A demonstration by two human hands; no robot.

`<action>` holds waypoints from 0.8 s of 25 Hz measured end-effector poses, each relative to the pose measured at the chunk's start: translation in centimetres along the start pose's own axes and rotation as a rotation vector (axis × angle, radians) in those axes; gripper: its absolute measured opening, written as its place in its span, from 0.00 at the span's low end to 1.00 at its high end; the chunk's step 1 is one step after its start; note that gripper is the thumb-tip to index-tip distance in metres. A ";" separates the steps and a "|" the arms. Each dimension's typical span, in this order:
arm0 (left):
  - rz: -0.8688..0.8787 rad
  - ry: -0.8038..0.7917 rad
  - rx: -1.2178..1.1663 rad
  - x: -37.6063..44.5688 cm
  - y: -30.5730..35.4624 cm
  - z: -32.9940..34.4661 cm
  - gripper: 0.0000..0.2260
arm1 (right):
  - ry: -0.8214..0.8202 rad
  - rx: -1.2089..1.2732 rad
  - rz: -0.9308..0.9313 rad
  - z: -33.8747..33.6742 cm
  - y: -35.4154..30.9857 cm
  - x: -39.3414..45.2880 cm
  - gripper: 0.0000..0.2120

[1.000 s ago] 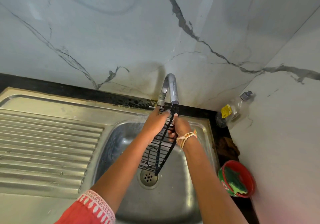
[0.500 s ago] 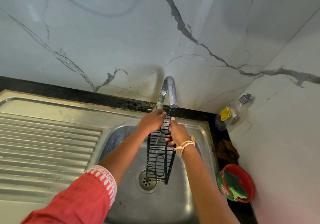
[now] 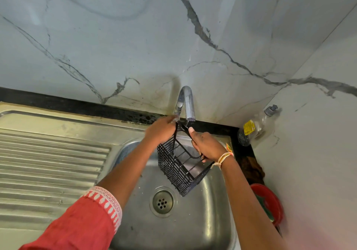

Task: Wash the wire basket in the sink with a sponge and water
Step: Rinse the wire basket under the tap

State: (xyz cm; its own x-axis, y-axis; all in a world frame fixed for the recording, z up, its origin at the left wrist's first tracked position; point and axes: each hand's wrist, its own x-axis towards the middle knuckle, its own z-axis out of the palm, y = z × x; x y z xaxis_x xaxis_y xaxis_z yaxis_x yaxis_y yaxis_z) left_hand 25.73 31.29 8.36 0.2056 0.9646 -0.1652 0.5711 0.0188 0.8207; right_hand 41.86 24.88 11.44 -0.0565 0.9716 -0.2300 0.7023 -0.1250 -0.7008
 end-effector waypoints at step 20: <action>-0.254 0.278 -0.748 -1.4 0.0 2.9 0.18 | 0.319 -0.518 -0.042 5.7 -2.5 3.1 0.27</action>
State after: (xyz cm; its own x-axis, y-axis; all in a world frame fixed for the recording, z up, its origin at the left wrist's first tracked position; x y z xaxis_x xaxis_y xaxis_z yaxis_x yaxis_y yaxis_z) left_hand 27.73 29.15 7.00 -0.1172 0.9354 -0.3336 -0.1244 0.3195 0.9394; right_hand 35.92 27.01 8.62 0.0672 0.9959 0.0608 0.9624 -0.0486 -0.2673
